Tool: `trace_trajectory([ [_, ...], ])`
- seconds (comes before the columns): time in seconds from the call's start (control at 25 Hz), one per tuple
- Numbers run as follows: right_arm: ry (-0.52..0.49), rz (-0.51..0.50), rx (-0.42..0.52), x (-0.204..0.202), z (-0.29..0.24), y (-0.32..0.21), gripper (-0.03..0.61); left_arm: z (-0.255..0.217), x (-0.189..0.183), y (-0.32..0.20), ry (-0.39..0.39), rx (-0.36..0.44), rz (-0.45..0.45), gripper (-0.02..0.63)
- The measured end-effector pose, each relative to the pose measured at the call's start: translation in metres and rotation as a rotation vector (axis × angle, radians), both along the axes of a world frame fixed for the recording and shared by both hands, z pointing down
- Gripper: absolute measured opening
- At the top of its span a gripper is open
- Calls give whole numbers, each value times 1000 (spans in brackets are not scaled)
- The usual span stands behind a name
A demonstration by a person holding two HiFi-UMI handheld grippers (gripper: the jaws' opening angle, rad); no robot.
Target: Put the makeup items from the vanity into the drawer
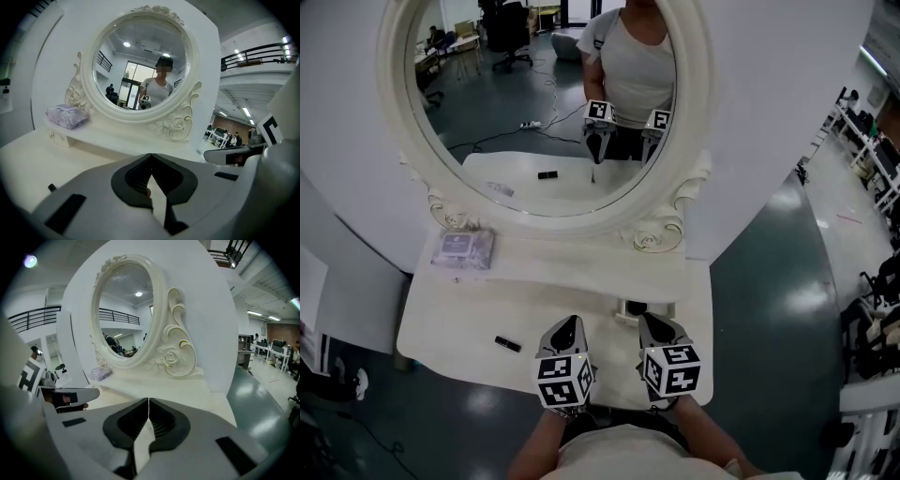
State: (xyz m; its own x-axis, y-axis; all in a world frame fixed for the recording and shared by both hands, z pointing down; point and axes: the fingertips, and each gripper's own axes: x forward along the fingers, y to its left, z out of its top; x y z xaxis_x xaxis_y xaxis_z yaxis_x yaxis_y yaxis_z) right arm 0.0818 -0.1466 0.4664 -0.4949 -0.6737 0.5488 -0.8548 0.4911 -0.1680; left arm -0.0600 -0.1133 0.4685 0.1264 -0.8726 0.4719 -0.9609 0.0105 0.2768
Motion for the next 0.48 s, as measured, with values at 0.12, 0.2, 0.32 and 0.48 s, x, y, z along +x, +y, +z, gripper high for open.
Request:
trace_trajectory([
  [0.12, -2, -49, -16, -21, 6, 8, 21, 11, -20, 11, 5, -26, -49, 6],
  [0.2, 3, -83, -33, -35, 13, 15, 21, 19, -33, 20, 12, -46, -84, 5],
  [0.32, 19, -129, -71, -55, 28, 27, 21, 32, -53, 34, 25, -78, -131, 5],
  [0.48, 48, -188, -151, -77, 53, 54, 21, 55, -76, 64, 47, -147, -196, 5],
])
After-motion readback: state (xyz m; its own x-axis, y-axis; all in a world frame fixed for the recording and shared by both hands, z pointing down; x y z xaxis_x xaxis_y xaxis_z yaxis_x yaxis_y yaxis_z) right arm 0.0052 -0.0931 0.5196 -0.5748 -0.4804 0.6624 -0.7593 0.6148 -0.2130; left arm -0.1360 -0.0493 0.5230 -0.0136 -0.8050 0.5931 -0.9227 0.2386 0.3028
